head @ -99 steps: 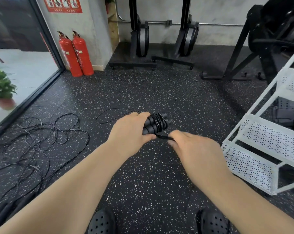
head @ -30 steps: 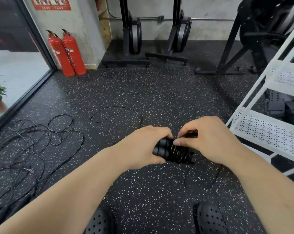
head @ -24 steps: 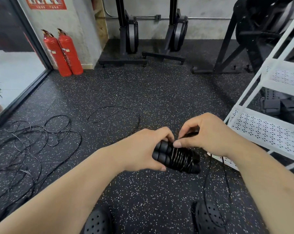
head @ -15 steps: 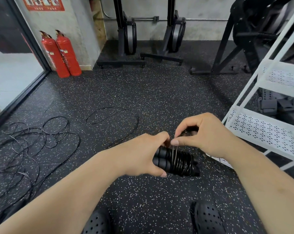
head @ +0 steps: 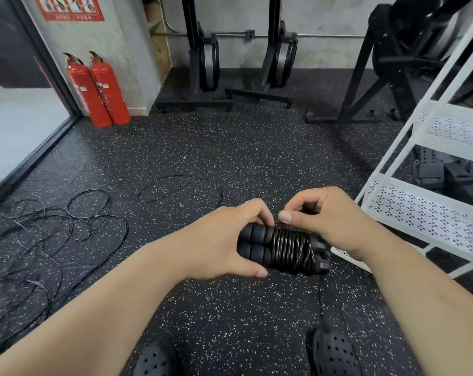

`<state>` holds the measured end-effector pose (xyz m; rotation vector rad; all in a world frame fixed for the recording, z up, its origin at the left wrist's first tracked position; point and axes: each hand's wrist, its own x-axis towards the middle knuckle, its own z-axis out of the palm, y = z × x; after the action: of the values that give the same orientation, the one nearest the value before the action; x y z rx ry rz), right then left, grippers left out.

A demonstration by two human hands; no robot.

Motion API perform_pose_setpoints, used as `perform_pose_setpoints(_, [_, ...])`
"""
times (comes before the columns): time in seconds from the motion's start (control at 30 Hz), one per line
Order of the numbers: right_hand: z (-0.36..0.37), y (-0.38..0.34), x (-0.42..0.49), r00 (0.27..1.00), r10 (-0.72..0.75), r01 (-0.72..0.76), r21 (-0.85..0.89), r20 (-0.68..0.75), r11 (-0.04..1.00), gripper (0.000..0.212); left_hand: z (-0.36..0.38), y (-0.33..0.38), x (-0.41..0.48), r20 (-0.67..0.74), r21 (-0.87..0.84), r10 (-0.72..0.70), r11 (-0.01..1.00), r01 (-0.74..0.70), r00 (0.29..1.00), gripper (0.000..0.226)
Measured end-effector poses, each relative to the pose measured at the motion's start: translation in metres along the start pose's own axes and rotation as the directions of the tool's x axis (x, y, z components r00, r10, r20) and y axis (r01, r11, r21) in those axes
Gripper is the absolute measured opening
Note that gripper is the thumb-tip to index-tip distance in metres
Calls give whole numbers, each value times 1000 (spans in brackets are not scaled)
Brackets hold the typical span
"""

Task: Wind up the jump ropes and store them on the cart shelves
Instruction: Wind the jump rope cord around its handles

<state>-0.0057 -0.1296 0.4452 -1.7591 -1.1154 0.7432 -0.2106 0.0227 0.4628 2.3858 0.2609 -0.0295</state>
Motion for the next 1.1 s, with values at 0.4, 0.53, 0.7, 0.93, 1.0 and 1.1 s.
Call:
perform_pose_setpoints(0.4, [-2, -4, 0, 985, 59, -110, 325, 164, 939, 39, -1, 11, -10, -165, -134, 72, 986, -95, 984, 66])
perform_pose_setpoints(0.53, [8, -9, -3, 994, 81, -99, 339, 66, 935, 36, 0, 9, -9, -248, -209, 22, 975, -75, 969, 60])
perform_pose_setpoints(0.7, [41, 3, 2, 937, 319, -293, 177, -143, 940, 35, 2, -1, -1, -306, -330, -104, 944, -2, 946, 49])
perform_pose_setpoints(0.93, [69, 7, 0, 975, 161, -192, -224, -150, 955, 38, 8, -24, 12, -356, -277, -223, 953, 125, 908, 50])
perform_pose_setpoints(1.0, [71, 1, -7, 990, 122, -140, -372, -71, 918, 26, 9, -32, 15, -402, -237, -254, 957, 168, 879, 51])
perform_pose_setpoints(1.1, [74, -11, -21, 995, 69, -97, -696, -68, 712, 20, 11, -41, 18, -422, -177, -288, 956, 234, 859, 54])
